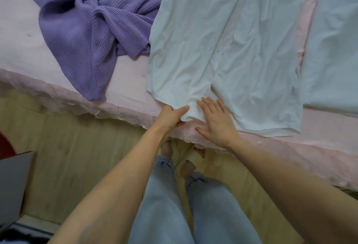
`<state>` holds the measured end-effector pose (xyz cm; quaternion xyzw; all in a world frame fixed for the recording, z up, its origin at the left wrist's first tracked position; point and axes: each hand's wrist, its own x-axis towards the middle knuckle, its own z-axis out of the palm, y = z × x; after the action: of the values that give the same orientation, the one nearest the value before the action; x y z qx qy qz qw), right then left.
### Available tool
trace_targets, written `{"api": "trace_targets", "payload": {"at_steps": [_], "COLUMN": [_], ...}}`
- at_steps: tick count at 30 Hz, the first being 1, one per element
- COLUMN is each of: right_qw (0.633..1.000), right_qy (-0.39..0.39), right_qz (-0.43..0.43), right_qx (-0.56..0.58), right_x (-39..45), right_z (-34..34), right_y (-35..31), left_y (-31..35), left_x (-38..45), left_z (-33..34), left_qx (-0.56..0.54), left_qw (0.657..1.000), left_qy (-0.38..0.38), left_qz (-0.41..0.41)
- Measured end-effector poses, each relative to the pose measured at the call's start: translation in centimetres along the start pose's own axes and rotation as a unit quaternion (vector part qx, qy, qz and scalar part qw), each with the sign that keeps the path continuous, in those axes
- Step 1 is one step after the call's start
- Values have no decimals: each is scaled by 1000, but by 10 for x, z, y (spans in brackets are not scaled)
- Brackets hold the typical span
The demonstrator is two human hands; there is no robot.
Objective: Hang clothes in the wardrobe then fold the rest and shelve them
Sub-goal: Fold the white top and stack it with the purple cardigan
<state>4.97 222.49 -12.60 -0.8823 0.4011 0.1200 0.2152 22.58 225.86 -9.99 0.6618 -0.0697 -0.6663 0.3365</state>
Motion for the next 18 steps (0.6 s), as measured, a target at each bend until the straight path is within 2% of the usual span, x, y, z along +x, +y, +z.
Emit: {"api": "trace_targets", "payload": {"at_steps": [4,7,10,12,13,14,15,16,17,18], "right_qw": [993,982,978,987,994,999,995,982,975,980], "right_qy": [111,176,188,140,89,4,-96,-188,-222,-195], "right_qz": [32,55,66,44,21,-4,-21,-27,-19,6], "right_qx": [-26,-44,-65,-69,-64,-49,-30,-8,14,46], "right_x": [-4,3,10,8,4,-3,-11,-18,-25,-33], "right_z": [1,-3,-8,-8,-6,-7,-7,-8,-8,-9], "right_y": [-2,-11,-14,-12,-10,-9,-7,-3,0,3], "left_y": [6,13,21,23,23,23,25,28,29,31], "left_x": [-5,-10,-8,-1,0,1,1,0,0,1], "left_z": [3,-1,-3,-6,-6,-8,-8,-8,-8,-4], "left_qx": [-124,-142,-67,60,156,285,433,573,671,710], "left_qw": [985,976,981,981,970,941,886,807,734,698], "left_qy": [7,-3,15,33,41,46,46,49,63,85], "left_qz": [-122,-165,-180,-182,-181,-175,-162,-133,-88,-29]}}
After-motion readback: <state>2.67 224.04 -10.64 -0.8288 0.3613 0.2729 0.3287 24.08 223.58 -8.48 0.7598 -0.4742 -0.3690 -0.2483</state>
